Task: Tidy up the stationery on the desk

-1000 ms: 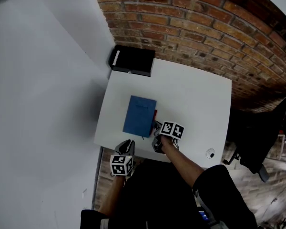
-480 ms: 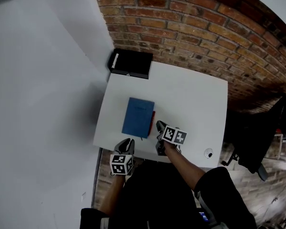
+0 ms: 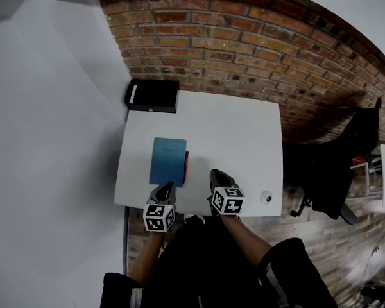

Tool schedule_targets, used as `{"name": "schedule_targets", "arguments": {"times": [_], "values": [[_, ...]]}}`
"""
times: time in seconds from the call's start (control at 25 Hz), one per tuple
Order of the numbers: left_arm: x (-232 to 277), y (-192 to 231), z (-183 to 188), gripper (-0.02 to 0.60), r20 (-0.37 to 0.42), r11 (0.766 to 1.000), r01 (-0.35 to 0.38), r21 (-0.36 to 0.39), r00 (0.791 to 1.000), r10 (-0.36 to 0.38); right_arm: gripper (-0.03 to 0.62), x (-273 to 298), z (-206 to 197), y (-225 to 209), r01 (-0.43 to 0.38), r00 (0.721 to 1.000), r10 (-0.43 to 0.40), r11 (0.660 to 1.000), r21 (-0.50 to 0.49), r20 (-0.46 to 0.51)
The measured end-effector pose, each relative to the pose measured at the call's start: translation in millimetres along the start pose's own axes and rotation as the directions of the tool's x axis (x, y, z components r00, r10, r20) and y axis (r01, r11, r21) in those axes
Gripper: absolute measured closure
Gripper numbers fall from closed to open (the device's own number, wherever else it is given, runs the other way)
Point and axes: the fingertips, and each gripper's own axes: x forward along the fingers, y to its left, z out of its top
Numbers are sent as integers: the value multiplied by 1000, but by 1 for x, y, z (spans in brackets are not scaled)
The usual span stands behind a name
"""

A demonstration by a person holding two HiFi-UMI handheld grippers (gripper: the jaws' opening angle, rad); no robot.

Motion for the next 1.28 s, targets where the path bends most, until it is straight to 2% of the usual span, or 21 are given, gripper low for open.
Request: {"name": "schedule_targets", "arguments": {"times": [0.16, 0.28, 0.44, 0.6, 0.88, 1.28], "values": [[1, -22, 15, 557, 26, 998, 37, 60, 999, -38, 571, -34, 6, -13, 63, 996, -59, 996, -65, 60], [-5, -37, 21, 557, 39, 993, 49, 106, 998, -54, 571, -61, 13, -11, 87, 990, -71, 988, -129, 122], [-20, -62, 31, 557, 68, 984, 51, 170, 996, -64, 571, -102, 25, -5, 94, 979, -51, 973, -213, 200], [-44, -82, 29, 557, 90, 977, 44, 209, 994, -64, 571, -146, 25, 3, 83, 972, -17, 959, -272, 235], [-90, -115, 10, 555, 105, 975, 32, 219, 993, -56, 571, -210, 5, 5, 94, 958, -9, 954, -284, 286], [-136, -139, -18, 555, 107, 967, 20, 254, 993, -48, 571, -258, -15, 11, 80, 949, 14, 955, -285, 315]]}}
